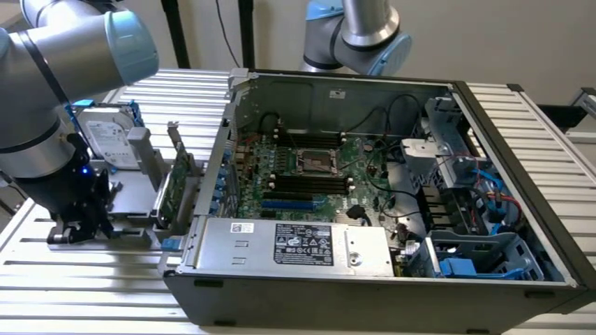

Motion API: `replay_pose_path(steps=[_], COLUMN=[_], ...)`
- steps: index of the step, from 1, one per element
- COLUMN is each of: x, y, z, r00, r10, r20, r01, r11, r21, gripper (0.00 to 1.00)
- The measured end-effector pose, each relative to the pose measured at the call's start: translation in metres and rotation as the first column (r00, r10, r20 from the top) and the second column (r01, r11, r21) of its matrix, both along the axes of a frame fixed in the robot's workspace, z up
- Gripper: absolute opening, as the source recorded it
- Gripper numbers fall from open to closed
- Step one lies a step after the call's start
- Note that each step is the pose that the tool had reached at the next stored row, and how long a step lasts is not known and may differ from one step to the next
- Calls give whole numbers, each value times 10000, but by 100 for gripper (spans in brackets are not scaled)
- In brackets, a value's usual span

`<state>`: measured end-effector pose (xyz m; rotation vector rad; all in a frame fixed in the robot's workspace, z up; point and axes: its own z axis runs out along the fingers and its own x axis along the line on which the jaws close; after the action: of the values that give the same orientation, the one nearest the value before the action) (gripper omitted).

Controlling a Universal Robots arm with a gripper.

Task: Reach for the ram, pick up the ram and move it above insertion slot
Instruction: 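Pick up the ram and move it above insertion slot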

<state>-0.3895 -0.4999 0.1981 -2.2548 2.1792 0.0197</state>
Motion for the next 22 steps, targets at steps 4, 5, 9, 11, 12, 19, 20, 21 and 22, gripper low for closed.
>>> replay_pose_path(steps=[4, 5, 9, 11, 12, 19, 20, 21, 22], x=[2, 3, 8, 10, 10, 11, 12, 12, 12], y=[0, 0, 0, 0, 0, 0, 0, 0, 0], z=[0, 0, 11, 23, 33, 188, 226, 269, 314], r00=[10000, 10000, 10000, 10000, 10000, 10000, 10000, 10000, 10000], r10=[0, 0, 0, 0, 0, -1, 0, 0, 0], r20=[-10, -13, -33, -40, -44, -48, -47, -49, -49], r01=[0, 0, 0, 0, 0, 1, 0, 0, 0], r11=[10000, 10000, 10000, 10000, 10000, 10000, 10000, 10000, 10000], r21=[0, 0, -1, 0, -1, 1, 1, -1, -1], gripper=[13, 13, 13, 13, 13, 13, 13, 13, 13])
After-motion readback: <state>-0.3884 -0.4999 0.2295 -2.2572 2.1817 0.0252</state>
